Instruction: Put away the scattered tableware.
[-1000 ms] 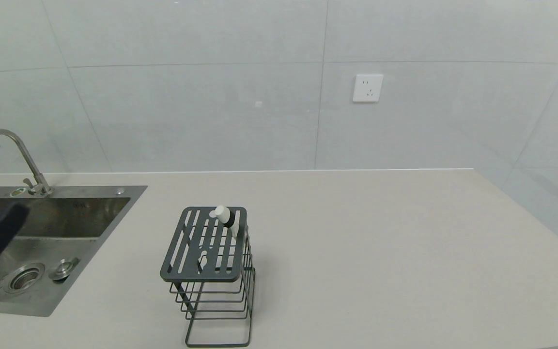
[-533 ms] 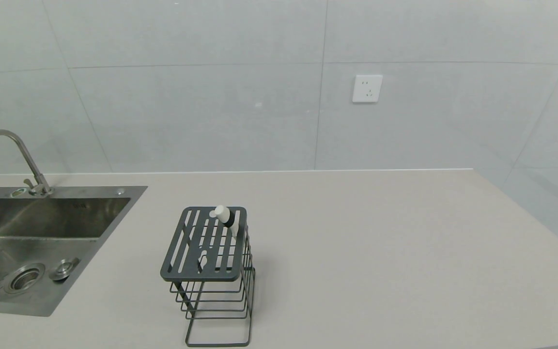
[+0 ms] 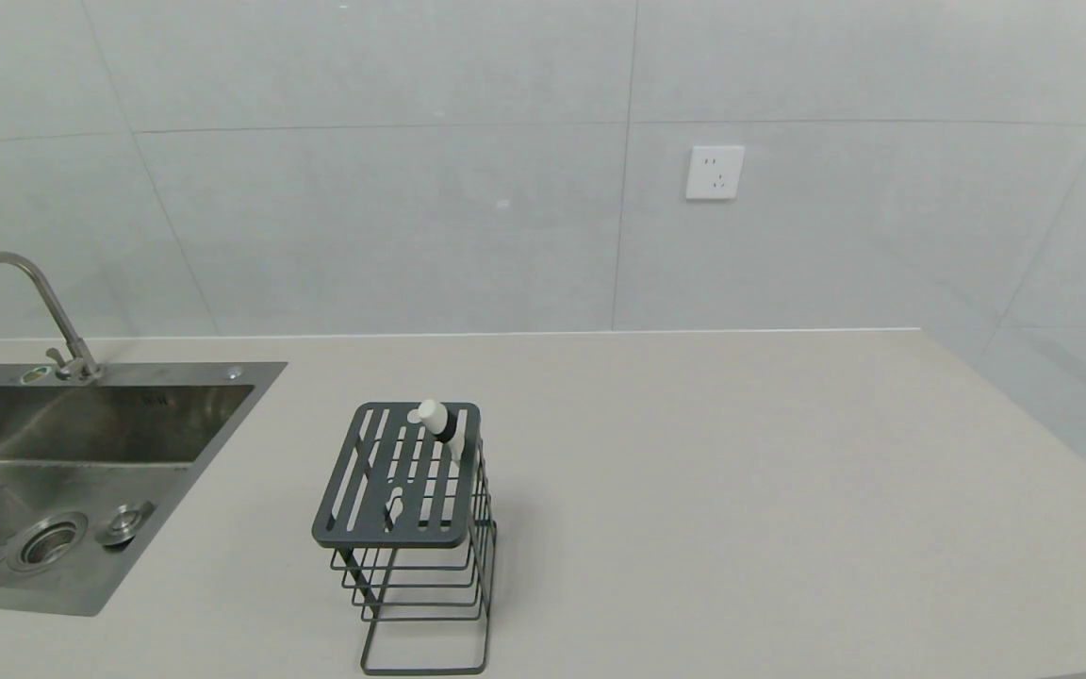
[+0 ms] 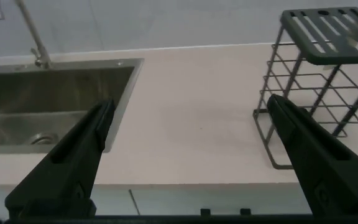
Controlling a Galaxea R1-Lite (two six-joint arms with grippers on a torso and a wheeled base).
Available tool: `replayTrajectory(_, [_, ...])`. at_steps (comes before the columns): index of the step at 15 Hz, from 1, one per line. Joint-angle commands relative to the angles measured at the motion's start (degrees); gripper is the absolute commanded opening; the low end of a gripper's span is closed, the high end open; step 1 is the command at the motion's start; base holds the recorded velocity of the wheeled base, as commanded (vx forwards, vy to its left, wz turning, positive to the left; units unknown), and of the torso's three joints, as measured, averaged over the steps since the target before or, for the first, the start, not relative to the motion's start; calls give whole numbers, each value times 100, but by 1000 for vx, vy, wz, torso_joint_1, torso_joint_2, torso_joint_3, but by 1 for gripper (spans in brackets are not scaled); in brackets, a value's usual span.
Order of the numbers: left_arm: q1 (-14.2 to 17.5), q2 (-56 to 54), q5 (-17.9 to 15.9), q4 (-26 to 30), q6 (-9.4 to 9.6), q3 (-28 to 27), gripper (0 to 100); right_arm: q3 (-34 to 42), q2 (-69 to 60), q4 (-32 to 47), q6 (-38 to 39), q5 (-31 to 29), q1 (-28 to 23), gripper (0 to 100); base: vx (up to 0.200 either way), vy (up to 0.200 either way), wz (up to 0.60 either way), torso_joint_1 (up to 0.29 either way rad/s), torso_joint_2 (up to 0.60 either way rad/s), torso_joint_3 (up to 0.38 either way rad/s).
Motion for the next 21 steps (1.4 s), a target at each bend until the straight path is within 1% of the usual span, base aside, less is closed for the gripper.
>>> replayTrajectory(1, [-17, 0, -425, 282, -53, 10, 100, 7, 5, -18, -30, 79, 6, 0, 0, 0, 0, 0, 0, 0])
replayTrajectory(4, [1, 0, -329, 185, 8, 10, 100, -1, 5, 26, 102, 131, 6, 0, 0, 0, 0, 0, 0, 0])
replayTrajectory(5, [-8, 0, -337, 185, -71, 10, 100, -1, 5, 26, 172, 140, 6, 0, 0, 0, 0, 0, 0, 0])
replayTrajectory(6, [-8, 0, -346, 185, -256, 10, 100, -1, 5, 26, 172, 131, 6, 0, 0, 0, 0, 0, 0, 0])
replayTrajectory(7, [1, 0, -337, 194, -343, 10, 100, -1, 5, 26, 172, 131, 6, 0, 0, 0, 0, 0, 0, 0])
replayTrajectory(8, [1, 0, -337, 194, -361, 10, 100, -1, 5, 26, 172, 131, 6, 0, 0, 0, 0, 0, 0, 0])
replayTrajectory(20, [1, 0, -346, 203, -343, 10, 100, -1, 5, 26, 172, 131, -3, 0, 0, 0, 0, 0, 0, 0])
replayTrajectory(21, [1, 0, -346, 203, -343, 10, 100, -1, 13, 26, 181, 123, -205, 0, 0, 0, 0, 0, 0, 0])
